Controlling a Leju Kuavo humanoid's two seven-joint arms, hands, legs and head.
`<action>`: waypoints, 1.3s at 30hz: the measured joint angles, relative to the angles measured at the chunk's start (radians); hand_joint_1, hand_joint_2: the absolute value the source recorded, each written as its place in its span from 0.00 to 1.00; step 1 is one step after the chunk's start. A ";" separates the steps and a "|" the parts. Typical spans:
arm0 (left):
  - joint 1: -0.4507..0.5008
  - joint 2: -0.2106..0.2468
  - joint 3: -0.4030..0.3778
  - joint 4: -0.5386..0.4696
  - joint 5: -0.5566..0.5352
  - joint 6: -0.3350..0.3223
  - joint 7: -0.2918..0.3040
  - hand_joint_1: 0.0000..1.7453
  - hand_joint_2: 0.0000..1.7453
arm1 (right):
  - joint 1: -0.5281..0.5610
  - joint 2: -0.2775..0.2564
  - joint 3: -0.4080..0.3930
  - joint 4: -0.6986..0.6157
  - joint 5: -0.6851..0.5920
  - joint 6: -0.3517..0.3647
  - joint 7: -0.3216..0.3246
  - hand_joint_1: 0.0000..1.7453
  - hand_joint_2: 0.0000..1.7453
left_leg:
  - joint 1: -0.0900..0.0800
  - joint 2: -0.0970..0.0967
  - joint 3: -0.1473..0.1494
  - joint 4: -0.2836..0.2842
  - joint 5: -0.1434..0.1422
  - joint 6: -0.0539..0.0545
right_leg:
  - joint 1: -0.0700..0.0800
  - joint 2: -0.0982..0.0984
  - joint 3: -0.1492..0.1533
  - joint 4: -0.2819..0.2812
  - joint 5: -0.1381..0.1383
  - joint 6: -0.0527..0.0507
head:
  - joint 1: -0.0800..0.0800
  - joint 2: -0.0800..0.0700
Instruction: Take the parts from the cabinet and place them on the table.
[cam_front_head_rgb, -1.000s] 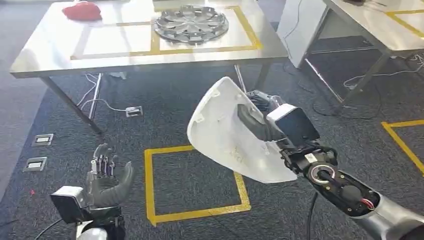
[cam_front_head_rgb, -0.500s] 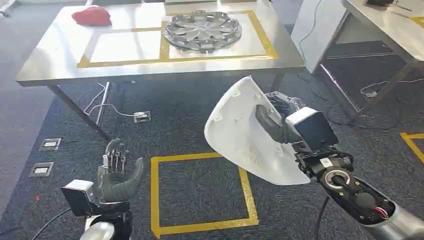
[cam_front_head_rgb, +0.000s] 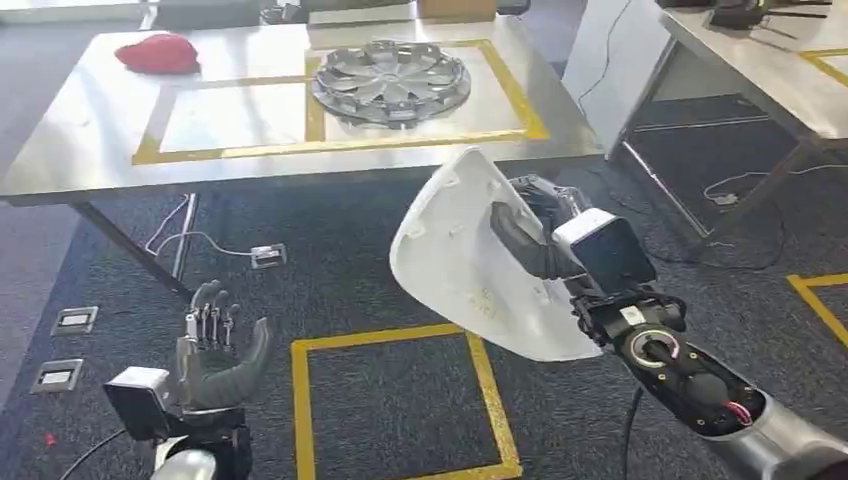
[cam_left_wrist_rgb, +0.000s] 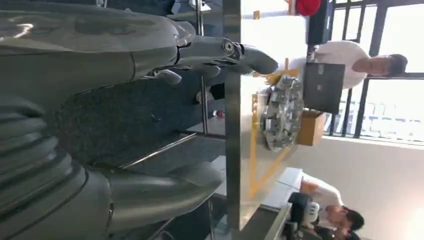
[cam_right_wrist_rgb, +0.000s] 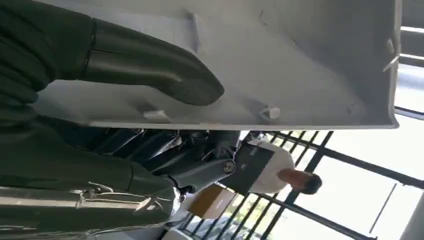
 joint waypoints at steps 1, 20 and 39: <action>-0.002 -0.001 0.000 0.000 0.000 0.000 0.000 0.00 1.00 | -0.003 0.000 -0.001 0.000 0.000 0.000 0.000 1.00 1.00 | 0.000 0.000 0.009 0.001 -0.007 0.004 | -0.001 -0.002 -0.021 0.049 -0.010 0.002 | 0.001 0.000; -0.001 -0.006 0.000 -0.001 -0.013 0.004 0.023 0.00 1.00 | -0.012 0.017 -0.034 -0.002 0.021 0.018 0.022 1.00 1.00 | 0.001 0.003 -0.110 0.339 -0.210 -0.049 | -0.002 -0.002 -0.088 -0.036 0.086 -0.048 | 0.010 0.000; -0.019 -0.014 0.000 0.010 0.007 -0.026 0.025 0.00 1.00 | -0.040 0.017 -0.046 -0.005 0.001 0.021 0.037 1.00 1.00 | -0.006 -0.005 0.089 -0.007 -0.082 0.008 | -0.001 -0.001 -0.172 0.107 0.002 0.001 | 0.040 0.000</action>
